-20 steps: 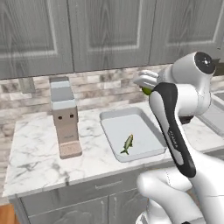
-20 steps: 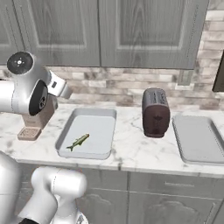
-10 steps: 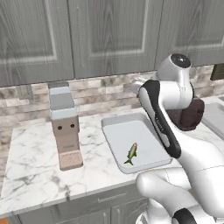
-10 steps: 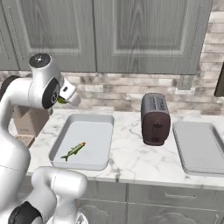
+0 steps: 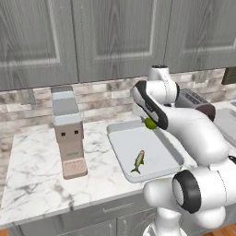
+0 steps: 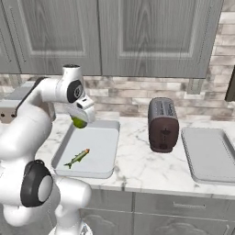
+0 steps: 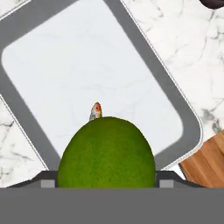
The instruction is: Place one lime and one fish in each tupperware on the nearby counter, to pack two identical lunches.
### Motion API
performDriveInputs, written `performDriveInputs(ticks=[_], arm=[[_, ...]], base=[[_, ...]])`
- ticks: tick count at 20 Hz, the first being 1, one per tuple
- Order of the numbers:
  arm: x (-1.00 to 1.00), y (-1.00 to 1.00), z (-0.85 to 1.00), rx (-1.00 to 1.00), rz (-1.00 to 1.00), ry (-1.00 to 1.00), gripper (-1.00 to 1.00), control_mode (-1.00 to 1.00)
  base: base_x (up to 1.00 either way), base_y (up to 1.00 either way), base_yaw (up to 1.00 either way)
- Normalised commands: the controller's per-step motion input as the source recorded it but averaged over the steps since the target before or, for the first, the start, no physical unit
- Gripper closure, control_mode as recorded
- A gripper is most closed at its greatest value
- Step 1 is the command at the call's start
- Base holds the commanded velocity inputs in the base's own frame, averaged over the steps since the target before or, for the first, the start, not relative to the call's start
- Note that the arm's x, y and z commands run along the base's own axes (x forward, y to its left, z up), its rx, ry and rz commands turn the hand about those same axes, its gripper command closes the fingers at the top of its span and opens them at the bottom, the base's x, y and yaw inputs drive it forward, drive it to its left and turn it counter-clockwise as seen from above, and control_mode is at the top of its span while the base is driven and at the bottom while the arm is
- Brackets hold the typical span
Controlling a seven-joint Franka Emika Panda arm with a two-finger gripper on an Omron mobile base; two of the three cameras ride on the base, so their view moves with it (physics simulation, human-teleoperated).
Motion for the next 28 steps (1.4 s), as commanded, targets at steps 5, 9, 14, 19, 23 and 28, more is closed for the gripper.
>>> performDriveInputs(ticks=[5,9,14,19,23,28], arm=[[0.21,-0.05,-0.93,0.00,0.00,0.25,1.00,-1.00],[0.63,0.00,-0.78,0.00,0.00,0.02,1.00,-1.00],[0.70,-0.05,-0.78,-0.05,-0.02,-0.02,1.00,-1.00],[0.63,-0.13,-0.76,-0.06,-0.02,-0.06,1.00,-1.00],[0.48,-0.15,-0.39,-0.04,-0.02,-0.02,-1.00,-1.00],[0.02,0.00,0.31,0.02,-0.02,-0.02,-1.00,-1.00]], base=[[0.00,0.00,0.00],[0.00,0.00,0.00],[0.00,0.00,0.00],[0.00,0.00,0.00],[0.00,0.00,0.00],[0.00,0.00,0.00]])
